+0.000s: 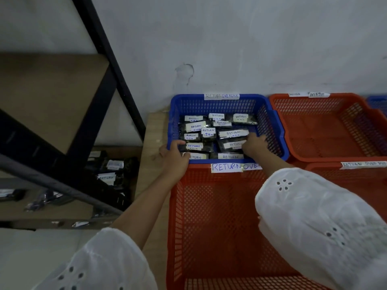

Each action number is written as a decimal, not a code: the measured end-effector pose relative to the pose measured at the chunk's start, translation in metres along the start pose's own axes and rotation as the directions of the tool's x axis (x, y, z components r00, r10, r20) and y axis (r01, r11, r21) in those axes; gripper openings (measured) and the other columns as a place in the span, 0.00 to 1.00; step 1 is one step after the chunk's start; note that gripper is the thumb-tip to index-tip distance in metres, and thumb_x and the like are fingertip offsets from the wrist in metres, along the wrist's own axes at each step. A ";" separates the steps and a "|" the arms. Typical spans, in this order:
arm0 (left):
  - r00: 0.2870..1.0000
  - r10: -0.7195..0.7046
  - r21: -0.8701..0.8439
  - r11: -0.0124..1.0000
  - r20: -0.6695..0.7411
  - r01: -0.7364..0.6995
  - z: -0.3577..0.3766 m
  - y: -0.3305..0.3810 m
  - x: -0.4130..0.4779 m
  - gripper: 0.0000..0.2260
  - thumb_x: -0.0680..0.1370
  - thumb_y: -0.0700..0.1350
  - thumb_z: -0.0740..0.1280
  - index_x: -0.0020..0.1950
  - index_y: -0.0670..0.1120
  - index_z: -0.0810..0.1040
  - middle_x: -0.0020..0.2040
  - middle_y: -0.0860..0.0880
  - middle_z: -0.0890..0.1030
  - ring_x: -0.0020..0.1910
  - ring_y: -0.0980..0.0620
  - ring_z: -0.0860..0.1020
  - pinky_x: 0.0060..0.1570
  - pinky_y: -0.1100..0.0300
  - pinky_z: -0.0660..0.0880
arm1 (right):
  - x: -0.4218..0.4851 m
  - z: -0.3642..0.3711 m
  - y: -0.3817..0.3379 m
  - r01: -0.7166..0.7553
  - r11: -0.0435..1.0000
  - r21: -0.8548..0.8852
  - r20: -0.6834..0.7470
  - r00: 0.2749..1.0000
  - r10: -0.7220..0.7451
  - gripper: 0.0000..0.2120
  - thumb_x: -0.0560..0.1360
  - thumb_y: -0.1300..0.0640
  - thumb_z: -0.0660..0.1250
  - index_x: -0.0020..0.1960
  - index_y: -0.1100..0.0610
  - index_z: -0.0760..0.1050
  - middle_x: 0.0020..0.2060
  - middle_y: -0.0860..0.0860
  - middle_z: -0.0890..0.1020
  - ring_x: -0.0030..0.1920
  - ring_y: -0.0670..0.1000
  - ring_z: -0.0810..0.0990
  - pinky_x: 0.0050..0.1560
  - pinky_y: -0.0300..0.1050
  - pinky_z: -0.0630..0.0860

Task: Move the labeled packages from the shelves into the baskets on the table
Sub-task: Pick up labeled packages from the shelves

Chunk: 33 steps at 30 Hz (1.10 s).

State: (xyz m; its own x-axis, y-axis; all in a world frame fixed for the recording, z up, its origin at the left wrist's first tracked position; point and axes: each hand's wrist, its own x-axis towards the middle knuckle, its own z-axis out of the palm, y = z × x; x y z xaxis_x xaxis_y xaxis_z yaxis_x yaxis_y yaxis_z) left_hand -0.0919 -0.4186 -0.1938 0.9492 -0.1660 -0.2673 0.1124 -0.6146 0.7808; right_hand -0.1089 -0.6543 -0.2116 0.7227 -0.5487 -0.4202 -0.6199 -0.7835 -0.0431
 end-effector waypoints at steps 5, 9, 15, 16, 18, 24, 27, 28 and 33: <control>1.000 0.017 0.012 1.000 0.020 -0.017 -0.001 0.001 0.001 0.15 0.78 0.45 0.63 0.64 0.52 0.68 0.69 0.43 0.59 0.61 0.49 0.66 0.52 0.63 0.63 | -0.010 -0.009 -0.004 -0.021 0.994 0.108 0.076 0.997 0.013 0.17 0.81 0.63 0.55 0.68 0.63 0.69 0.67 0.60 0.69 0.67 0.59 0.69 0.66 0.52 0.67; 1.000 0.008 0.059 0.998 0.002 -0.009 0.004 -0.001 0.003 0.14 0.78 0.46 0.63 0.63 0.54 0.68 0.69 0.43 0.58 0.66 0.46 0.64 0.51 0.63 0.60 | -0.017 -0.007 -0.003 0.020 0.999 0.050 0.088 0.996 -0.024 0.17 0.81 0.62 0.55 0.68 0.63 0.68 0.67 0.59 0.69 0.67 0.58 0.69 0.66 0.52 0.67; 1.000 0.003 0.082 0.997 -0.015 -0.002 0.006 0.003 0.004 0.15 0.78 0.47 0.63 0.64 0.54 0.68 0.70 0.43 0.56 0.62 0.50 0.63 0.50 0.62 0.61 | -0.016 -0.003 0.000 -0.045 0.959 0.280 0.032 0.999 0.038 0.19 0.78 0.59 0.59 0.66 0.65 0.67 0.64 0.64 0.72 0.62 0.63 0.72 0.60 0.52 0.70; 1.000 0.004 0.089 0.996 -0.020 -0.002 0.006 0.004 0.002 0.15 0.78 0.46 0.63 0.65 0.54 0.68 0.70 0.43 0.55 0.64 0.49 0.62 0.51 0.61 0.61 | -0.018 -0.002 0.001 -0.035 0.956 0.290 0.010 0.999 0.033 0.21 0.78 0.57 0.60 0.68 0.64 0.64 0.66 0.64 0.69 0.64 0.63 0.71 0.62 0.53 0.70; 0.999 0.010 0.107 0.994 -0.038 -0.006 0.006 0.007 -0.003 0.17 0.77 0.46 0.64 0.66 0.54 0.68 0.72 0.44 0.52 0.70 0.46 0.56 0.61 0.56 0.61 | -0.031 -0.001 0.000 0.022 0.953 0.304 -0.075 0.997 0.001 0.26 0.78 0.52 0.61 0.72 0.60 0.60 0.69 0.63 0.64 0.68 0.65 0.65 0.66 0.57 0.66; 0.986 0.141 0.165 0.978 -0.092 -0.125 -0.004 0.019 -0.026 0.19 0.77 0.46 0.65 0.67 0.54 0.69 0.77 0.46 0.50 0.75 0.44 0.47 0.72 0.47 0.44 | -0.084 -0.005 -0.012 0.259 0.918 0.299 -0.343 0.927 -0.150 0.31 0.78 0.45 0.62 0.76 0.52 0.55 0.74 0.56 0.59 0.73 0.60 0.56 0.69 0.60 0.59; 0.972 0.221 0.168 0.964 -0.083 -0.205 -0.014 0.020 -0.050 0.20 0.77 0.46 0.64 0.69 0.54 0.68 0.77 0.49 0.51 0.76 0.46 0.47 0.72 0.47 0.46 | -0.115 -0.007 -0.019 0.306 0.889 0.341 -0.421 0.895 -0.147 0.31 0.77 0.44 0.62 0.76 0.49 0.57 0.75 0.53 0.58 0.74 0.57 0.54 0.70 0.60 0.56; 0.966 0.246 0.164 0.959 -0.083 -0.231 -0.018 0.020 -0.059 0.20 0.78 0.47 0.64 0.69 0.54 0.67 0.77 0.49 0.51 0.76 0.47 0.47 0.72 0.47 0.47 | -0.127 -0.007 -0.020 0.328 0.874 0.357 -0.446 0.883 -0.150 0.31 0.76 0.43 0.62 0.76 0.49 0.58 0.75 0.53 0.58 0.74 0.57 0.53 0.70 0.59 0.56; 0.918 0.382 0.204 0.912 -0.107 -0.356 -0.045 0.009 -0.120 0.20 0.78 0.49 0.62 0.70 0.53 0.65 0.75 0.47 0.57 0.75 0.47 0.50 0.73 0.49 0.50 | -0.203 0.000 -0.023 0.440 0.824 0.356 -0.532 0.821 -0.209 0.31 0.75 0.40 0.62 0.75 0.48 0.59 0.75 0.52 0.59 0.74 0.56 0.54 0.70 0.58 0.55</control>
State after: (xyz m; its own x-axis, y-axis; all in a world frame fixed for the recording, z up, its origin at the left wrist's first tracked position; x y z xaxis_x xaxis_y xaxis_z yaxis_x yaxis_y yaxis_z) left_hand -0.1920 -0.3699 -0.1293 0.9456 -0.3051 0.1132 -0.2954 -0.6588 0.6919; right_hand -0.2410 -0.5248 -0.1256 0.8850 -0.4421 0.1462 -0.3017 -0.7837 -0.5430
